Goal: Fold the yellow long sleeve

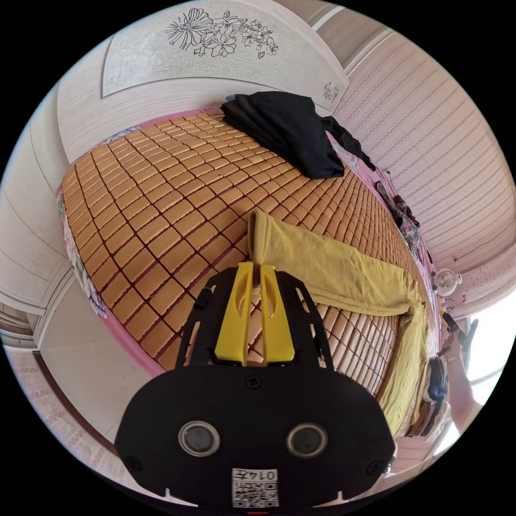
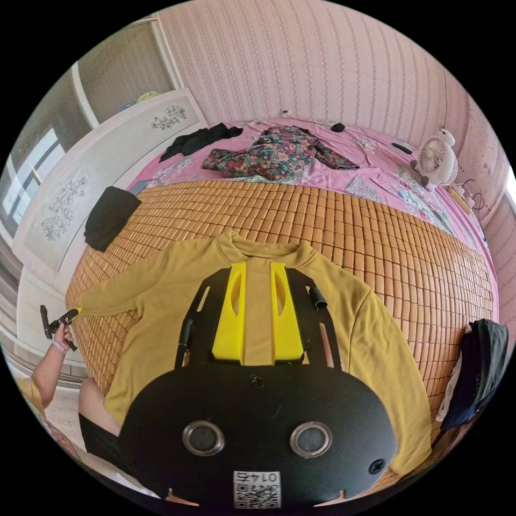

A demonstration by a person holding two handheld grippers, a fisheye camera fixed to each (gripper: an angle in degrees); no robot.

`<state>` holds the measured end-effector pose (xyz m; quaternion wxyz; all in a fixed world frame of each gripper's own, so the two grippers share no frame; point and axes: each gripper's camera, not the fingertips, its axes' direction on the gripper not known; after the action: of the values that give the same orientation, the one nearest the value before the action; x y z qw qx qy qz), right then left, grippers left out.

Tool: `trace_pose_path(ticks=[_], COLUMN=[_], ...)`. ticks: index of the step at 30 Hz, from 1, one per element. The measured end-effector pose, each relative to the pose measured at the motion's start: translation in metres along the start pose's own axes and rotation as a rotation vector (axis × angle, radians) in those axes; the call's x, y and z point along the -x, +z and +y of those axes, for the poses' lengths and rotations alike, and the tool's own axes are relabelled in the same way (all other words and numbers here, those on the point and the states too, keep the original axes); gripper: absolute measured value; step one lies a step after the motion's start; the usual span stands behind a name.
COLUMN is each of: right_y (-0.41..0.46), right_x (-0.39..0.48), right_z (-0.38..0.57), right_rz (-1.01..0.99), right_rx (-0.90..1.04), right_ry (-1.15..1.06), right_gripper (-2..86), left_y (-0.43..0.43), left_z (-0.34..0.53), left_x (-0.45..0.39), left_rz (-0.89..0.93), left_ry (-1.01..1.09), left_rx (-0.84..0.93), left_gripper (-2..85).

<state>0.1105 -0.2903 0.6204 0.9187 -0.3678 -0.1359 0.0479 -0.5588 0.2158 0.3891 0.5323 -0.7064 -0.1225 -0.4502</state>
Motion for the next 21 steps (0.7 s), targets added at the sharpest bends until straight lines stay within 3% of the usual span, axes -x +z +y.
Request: trace_pose_path(ticks=[5,12,16,20,21], right_y=[-0.035,-0.080,-0.104,-0.096,-0.096], right_x=[0.034,0.008,-0.025,-0.055,-0.057], right_z=[0.097,0.166,0.207,0.264,0.278], right_rz=[-0.252,-0.458,-0.389,-0.174,-0.169], right_rx=[0.024,-0.067,-0.103,0.088,0.084], right_ry=[-0.095,0.141,0.245,0.325,0.333], right_gripper=[8.7,12.6,12.7,12.8,12.9], left_y=[-0.059,-0.102,-0.073,0.000,0.007], left_z=[0.030,0.116,0.227,0.293,0.298], left_x=[-0.059,-0.233,-0.334,-0.347,-0.344], left_rz=[0.273,0.737,0.991,1.067,1.038], left_ry=[0.215,0.679,0.875,0.785,0.791], left_rx=[-0.251,-0.365,-0.099,0.352,0.378], left_gripper=[-0.1,0.1,0.4,0.6,0.6])
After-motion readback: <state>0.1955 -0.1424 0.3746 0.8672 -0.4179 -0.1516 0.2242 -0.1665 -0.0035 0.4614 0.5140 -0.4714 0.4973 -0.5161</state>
